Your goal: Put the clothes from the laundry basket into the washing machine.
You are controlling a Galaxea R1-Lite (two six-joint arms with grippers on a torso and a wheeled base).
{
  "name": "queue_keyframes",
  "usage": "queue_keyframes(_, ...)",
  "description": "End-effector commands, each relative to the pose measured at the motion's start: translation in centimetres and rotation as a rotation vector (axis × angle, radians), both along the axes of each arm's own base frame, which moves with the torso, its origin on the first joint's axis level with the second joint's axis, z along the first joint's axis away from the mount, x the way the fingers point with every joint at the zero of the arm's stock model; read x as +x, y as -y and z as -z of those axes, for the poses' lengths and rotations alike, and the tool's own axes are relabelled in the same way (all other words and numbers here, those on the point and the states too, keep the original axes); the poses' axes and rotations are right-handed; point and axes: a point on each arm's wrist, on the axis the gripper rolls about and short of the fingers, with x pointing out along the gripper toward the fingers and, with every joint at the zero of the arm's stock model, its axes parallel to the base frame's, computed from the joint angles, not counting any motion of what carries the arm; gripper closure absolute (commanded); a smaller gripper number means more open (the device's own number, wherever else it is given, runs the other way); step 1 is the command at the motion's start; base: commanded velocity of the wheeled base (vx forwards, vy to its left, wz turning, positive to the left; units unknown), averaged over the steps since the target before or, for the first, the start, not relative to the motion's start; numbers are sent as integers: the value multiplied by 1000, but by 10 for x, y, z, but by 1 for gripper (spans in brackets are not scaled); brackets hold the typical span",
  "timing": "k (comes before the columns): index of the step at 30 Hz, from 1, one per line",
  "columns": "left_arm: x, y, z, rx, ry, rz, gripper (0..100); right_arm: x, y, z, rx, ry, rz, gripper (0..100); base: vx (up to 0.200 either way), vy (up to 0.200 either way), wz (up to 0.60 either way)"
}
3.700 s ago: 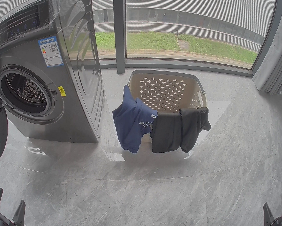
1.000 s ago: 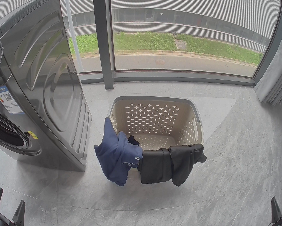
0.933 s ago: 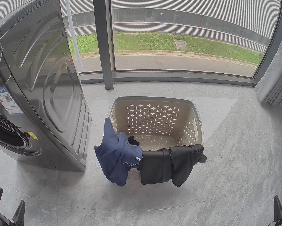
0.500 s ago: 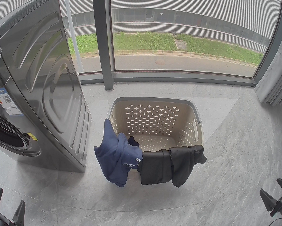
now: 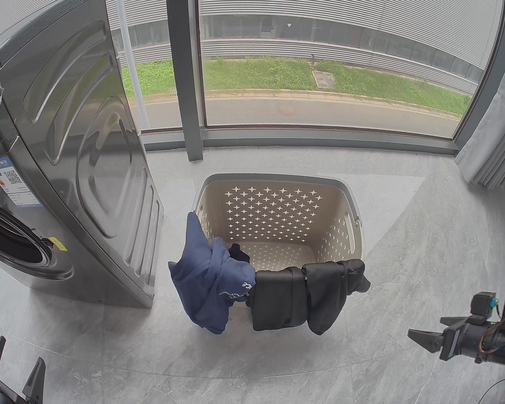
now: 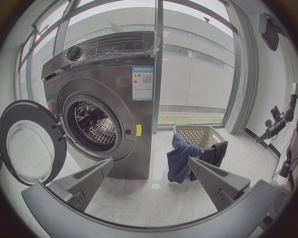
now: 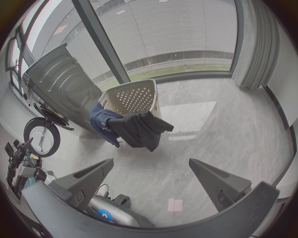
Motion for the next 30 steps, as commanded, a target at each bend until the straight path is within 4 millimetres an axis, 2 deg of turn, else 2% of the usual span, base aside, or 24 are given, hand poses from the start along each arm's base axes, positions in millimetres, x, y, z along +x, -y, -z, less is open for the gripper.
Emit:
queue_keyframes(1, 1, 0, 4, 1, -7, 1, 0, 49, -32, 14, -5, -122, -53, 0, 0, 0, 0)
queue_keyframes(9, 1, 0, 4, 3, -7, 1, 0, 71, -54, 31, -54, -177, -91, 0, 0, 0, 0)
queue_keyframes(13, 1, 0, 4, 3, -7, -1, 0, 83, -59, 40, -70, -176, -79, 0, 0, 0, 0)
queue_keyframes(20, 1, 0, 4, 3, -7, 1, 0, 110, -69, 71, -100, -202, -92, 0, 0, 0, 0)
queue_keyframes(23, 1, 0, 4, 3, -7, 1, 0, 123, -75, 80, -96, -187, -93, 0, 0, 0, 0)
queue_keyframes(28, 1, 0, 4, 3, -7, 1, 0, 131, -82, 88, -96, -186, -104, 0, 0, 0, 0)
queue_keyframes(30, 1, 0, 4, 3, -7, 2, 0, 144, -88, 98, -95, -186, -104, 0, 0, 0, 0)
